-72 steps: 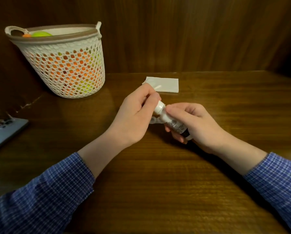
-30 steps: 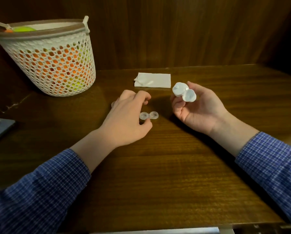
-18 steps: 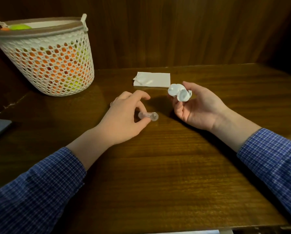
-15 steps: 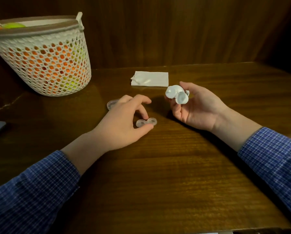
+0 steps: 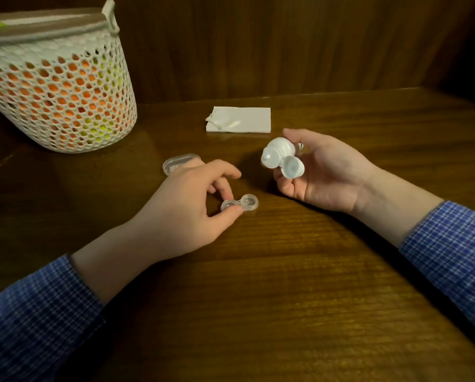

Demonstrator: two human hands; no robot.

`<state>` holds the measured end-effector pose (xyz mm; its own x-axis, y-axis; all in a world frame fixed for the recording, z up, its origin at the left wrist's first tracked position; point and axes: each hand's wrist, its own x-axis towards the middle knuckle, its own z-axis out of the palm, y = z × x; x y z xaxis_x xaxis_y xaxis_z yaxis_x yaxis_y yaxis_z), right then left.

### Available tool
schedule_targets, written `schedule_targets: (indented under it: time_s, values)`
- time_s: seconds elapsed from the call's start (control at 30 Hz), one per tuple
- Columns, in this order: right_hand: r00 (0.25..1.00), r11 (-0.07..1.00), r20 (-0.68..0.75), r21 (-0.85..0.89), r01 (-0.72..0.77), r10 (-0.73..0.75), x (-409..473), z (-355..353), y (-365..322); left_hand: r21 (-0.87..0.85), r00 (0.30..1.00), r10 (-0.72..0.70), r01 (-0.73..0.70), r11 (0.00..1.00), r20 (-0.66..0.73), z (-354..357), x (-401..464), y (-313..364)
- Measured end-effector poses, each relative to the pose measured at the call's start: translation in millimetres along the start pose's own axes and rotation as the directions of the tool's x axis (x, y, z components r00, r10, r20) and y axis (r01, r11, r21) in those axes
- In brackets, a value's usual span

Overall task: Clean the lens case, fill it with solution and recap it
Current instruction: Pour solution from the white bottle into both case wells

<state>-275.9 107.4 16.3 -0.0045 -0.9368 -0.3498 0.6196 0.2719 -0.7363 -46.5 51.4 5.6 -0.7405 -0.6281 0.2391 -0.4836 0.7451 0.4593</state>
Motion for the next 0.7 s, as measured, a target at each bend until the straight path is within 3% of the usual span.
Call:
schedule_targets:
  time_s: [0.23,0.5,0.7]
  values:
    - [0.992,0.909,0.029,-0.397,0.124,-0.122,-8,4,6,-0.087,0.998,0.061,-0.059,0.994,0.016,9,-13,9]
    - [0.972,0.79,0.121,-0.568,0.233,-0.2,-12,2,17,-0.132,0.996,0.092,-0.089,0.987,0.016,9,-15,10]
    - [0.941,0.642,0.167,-0.695,0.324,-0.294,-14,4,25,-0.148,0.996,0.081,-0.077,0.986,0.023,8,-14,10]
